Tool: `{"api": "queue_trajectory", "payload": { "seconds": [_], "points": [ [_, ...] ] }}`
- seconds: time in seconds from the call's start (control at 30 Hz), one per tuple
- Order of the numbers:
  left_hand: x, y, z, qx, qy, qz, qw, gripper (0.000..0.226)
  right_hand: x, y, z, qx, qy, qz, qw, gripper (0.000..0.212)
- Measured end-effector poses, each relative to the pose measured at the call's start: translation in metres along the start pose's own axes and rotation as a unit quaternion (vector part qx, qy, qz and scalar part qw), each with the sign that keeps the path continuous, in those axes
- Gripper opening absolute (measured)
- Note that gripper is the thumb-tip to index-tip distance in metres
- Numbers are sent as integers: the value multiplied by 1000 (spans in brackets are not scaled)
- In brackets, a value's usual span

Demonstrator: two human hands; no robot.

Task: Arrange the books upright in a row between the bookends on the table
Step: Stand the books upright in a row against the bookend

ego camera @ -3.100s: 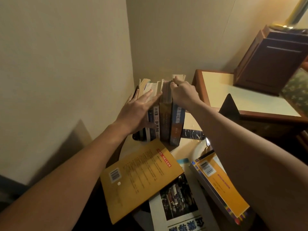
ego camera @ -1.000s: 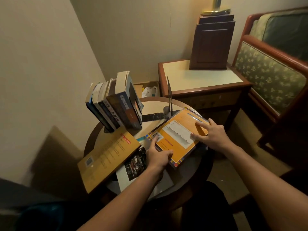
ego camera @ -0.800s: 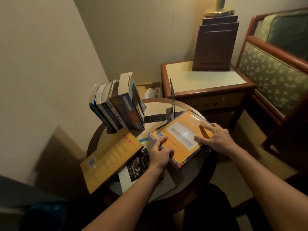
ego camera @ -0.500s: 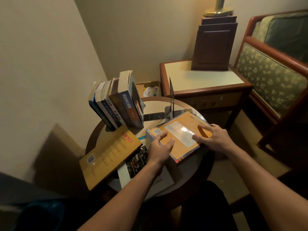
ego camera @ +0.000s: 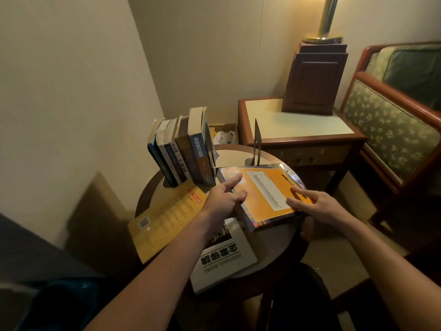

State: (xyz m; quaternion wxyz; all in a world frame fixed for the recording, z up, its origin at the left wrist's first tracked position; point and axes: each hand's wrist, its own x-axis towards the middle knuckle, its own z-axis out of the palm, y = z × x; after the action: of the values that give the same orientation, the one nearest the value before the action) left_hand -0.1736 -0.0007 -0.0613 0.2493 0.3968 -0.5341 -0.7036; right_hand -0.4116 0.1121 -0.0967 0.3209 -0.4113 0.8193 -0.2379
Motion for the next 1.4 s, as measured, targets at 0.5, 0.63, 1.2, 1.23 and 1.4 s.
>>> {"api": "queue_trajectory", "payload": {
  "seconds": [0.5,0.63,1.2,1.23,1.4],
  "points": [
    [-22,25,-69,-32,-75,-48,996,43,-32,-40,-34,299,-87,31,950,32],
    [-14,16,-67,-44,-58,-69,995,45,-43,-72,-43,258,11,2,966,17],
    [53,-70,-168,592,36,-32,805,89,21,-190,-25,-73,271,-228,932,31],
    [54,-78,-169,603,32,-28,797,92,32,-197,-18,-74,269,-228,933,31],
    [49,-101,-169,637,76,67,764,87,78,-231,18,-114,231,-224,940,32]
  ]
}}
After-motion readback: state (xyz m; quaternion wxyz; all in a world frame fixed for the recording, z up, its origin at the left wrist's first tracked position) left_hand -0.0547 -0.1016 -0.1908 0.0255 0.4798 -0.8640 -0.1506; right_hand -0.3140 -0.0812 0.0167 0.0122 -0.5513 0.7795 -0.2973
